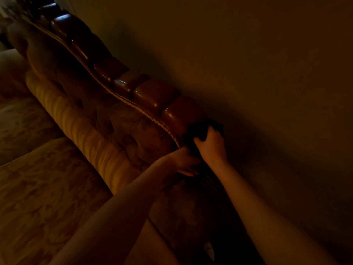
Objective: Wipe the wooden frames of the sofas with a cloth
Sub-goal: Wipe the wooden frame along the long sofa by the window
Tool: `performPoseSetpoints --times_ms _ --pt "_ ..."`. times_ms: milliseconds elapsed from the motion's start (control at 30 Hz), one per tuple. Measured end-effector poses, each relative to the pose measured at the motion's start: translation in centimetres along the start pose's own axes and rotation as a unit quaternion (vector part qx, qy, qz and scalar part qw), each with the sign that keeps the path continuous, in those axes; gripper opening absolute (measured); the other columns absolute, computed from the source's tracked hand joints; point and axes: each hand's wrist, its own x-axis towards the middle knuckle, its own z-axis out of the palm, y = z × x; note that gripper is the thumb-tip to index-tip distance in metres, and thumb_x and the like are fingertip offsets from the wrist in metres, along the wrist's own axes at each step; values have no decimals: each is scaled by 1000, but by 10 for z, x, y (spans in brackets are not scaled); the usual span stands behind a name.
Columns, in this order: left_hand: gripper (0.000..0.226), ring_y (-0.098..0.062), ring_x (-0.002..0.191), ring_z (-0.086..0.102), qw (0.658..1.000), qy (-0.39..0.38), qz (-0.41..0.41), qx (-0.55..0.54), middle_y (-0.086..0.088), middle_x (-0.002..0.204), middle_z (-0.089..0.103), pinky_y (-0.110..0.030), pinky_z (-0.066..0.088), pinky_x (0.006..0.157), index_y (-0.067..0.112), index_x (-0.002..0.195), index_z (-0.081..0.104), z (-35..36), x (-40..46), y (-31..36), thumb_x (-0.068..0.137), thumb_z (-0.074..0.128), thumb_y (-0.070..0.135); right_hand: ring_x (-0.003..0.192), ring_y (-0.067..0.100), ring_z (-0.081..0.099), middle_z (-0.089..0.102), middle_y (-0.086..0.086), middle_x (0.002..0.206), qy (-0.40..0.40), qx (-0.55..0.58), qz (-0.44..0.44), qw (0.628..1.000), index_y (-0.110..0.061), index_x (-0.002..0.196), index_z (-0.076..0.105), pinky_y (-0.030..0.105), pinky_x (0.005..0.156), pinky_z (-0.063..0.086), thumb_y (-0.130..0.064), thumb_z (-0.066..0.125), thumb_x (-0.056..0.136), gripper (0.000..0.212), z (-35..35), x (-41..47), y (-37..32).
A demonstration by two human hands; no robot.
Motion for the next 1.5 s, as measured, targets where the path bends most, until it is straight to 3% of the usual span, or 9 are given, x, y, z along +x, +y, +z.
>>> performPoseSetpoints --times_ms 233,367,467,733,933,1000,1167,1333,1500 --pt "9 -9 64 54 900 381 137 -162 -3 87 57 -22 44 50 16 92 51 -51 -18 6 98 44 17 119 30 49 49 16 129 85 -8 -175 981 -3 109 65 32 98 40 -9 55 91 21 -10 -8 -43" --pt "30 0 101 48 845 443 296 -47 3 121 48 -11 41 82 14 128 45 -45 -6 -5 98 45 17 117 30 50 56 22 123 80 -44 -242 966 -1 107 67 30 99 35 -17 47 90 32 18 -12 -17" --pt "63 -18 139 23 838 423 302 167 -10 153 23 -34 24 114 8 147 25 -31 33 -53 92 51 22 101 6 52 53 -3 117 56 -72 -191 977 -19 118 56 20 88 43 -30 47 93 29 35 -23 23" --pt "50 -32 136 24 707 526 349 318 -21 144 37 -43 4 118 4 138 34 13 98 -107 100 31 37 103 16 43 43 7 116 47 -11 -83 995 2 112 57 28 84 39 -2 64 78 35 83 -55 108" --pt "33 -43 90 64 796 435 319 275 -28 104 61 -53 55 74 1 120 43 64 131 -171 102 30 26 112 18 55 54 5 128 -4 -10 23 1000 -18 126 55 26 86 46 -17 58 92 34 94 -60 162" --pt "44 -41 90 62 836 411 261 254 -27 108 57 -44 55 78 0 124 41 73 144 -182 87 59 14 118 23 50 51 11 131 -34 31 97 994 -11 121 58 31 95 44 -14 58 92 30 98 -42 184" --pt "66 -24 133 35 947 307 73 -64 -10 144 32 -26 31 105 8 146 24 105 156 -179 88 57 5 77 15 60 62 4 99 -100 259 350 895 -11 125 56 21 52 50 -20 52 96 30 97 2 195" --pt "41 -15 87 56 878 274 -46 -389 -3 111 52 -25 49 64 7 132 42 83 163 -154 92 45 -1 77 18 56 58 5 94 -96 357 385 846 -10 122 53 21 48 50 -20 42 101 26 105 -5 185" --pt "32 -21 81 57 842 210 -65 -493 -9 96 54 -31 51 62 4 126 50 71 138 -139 96 41 9 72 21 54 55 8 85 -108 394 422 810 -9 96 56 28 53 48 -20 38 101 22 91 -30 147"
